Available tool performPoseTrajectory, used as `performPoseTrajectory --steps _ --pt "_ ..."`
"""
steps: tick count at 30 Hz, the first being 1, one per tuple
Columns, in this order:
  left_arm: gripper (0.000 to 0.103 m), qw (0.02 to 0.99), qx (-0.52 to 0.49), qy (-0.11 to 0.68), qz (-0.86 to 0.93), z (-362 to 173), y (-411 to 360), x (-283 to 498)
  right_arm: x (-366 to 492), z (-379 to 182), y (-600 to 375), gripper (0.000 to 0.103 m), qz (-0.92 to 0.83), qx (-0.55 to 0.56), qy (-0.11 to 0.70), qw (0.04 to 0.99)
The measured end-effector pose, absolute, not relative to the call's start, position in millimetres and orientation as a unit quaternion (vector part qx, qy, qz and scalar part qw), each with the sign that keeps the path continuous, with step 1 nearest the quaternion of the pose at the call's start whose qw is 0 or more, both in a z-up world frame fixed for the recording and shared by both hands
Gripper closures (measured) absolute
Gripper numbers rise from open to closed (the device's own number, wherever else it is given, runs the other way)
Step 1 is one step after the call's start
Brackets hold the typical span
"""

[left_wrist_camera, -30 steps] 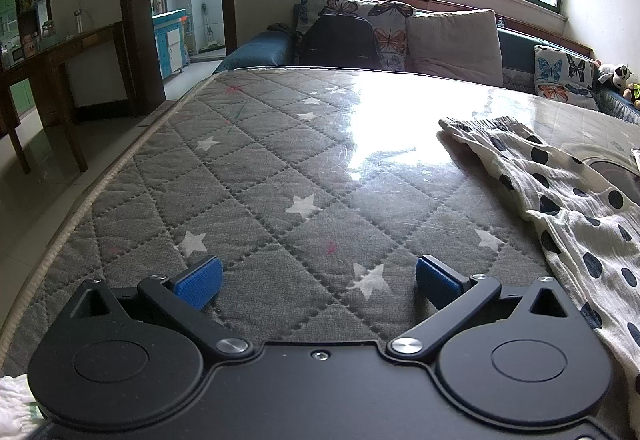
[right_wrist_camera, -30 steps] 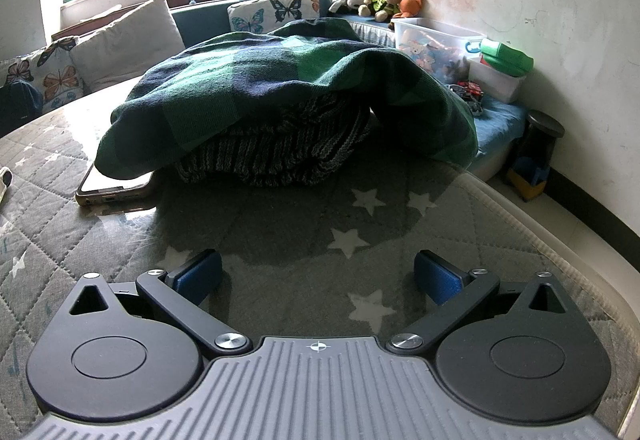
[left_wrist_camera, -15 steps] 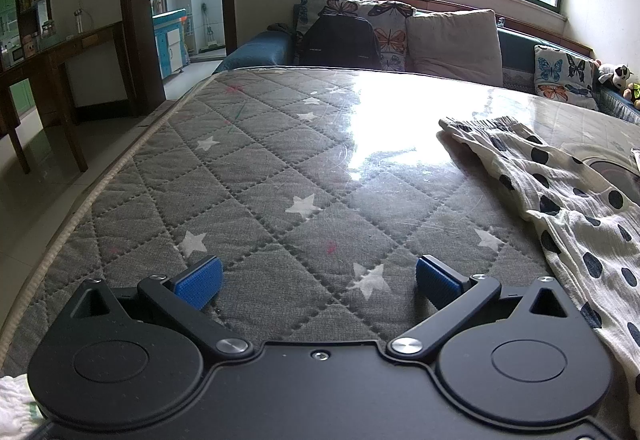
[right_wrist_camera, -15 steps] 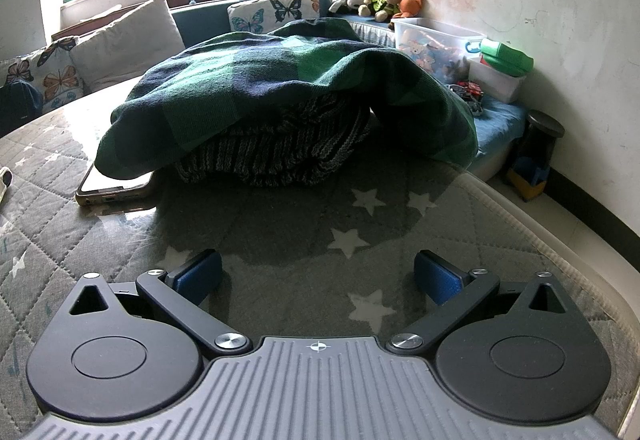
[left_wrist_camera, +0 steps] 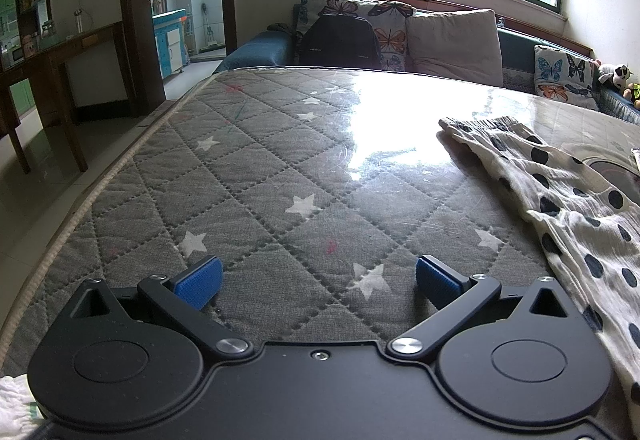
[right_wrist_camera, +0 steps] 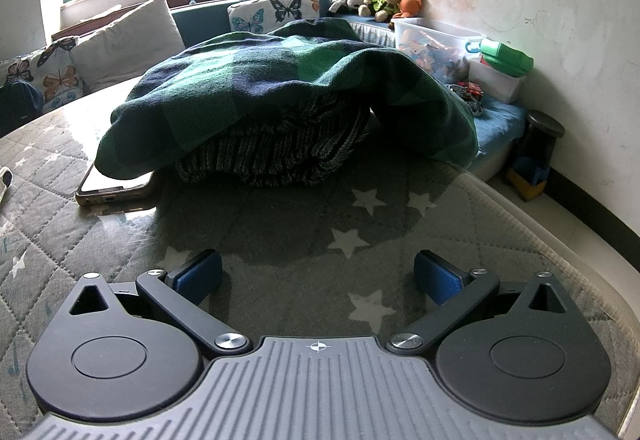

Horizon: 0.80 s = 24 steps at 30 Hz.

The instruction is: Fold clothes

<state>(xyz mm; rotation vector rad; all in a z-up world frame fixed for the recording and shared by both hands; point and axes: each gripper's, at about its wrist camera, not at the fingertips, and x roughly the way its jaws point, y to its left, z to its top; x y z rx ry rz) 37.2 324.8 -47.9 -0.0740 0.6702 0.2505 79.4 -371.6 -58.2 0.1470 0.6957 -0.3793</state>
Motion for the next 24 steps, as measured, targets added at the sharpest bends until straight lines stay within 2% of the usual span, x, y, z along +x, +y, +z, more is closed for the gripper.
performPoseTrajectory --steps 24 --pt "0.0 0.936 -0.036 0.328 0.123 -47.8 324.9 37.2 79.2 -58.1 -371.4 0.0 -0.185 0.072 0.338 0.92"
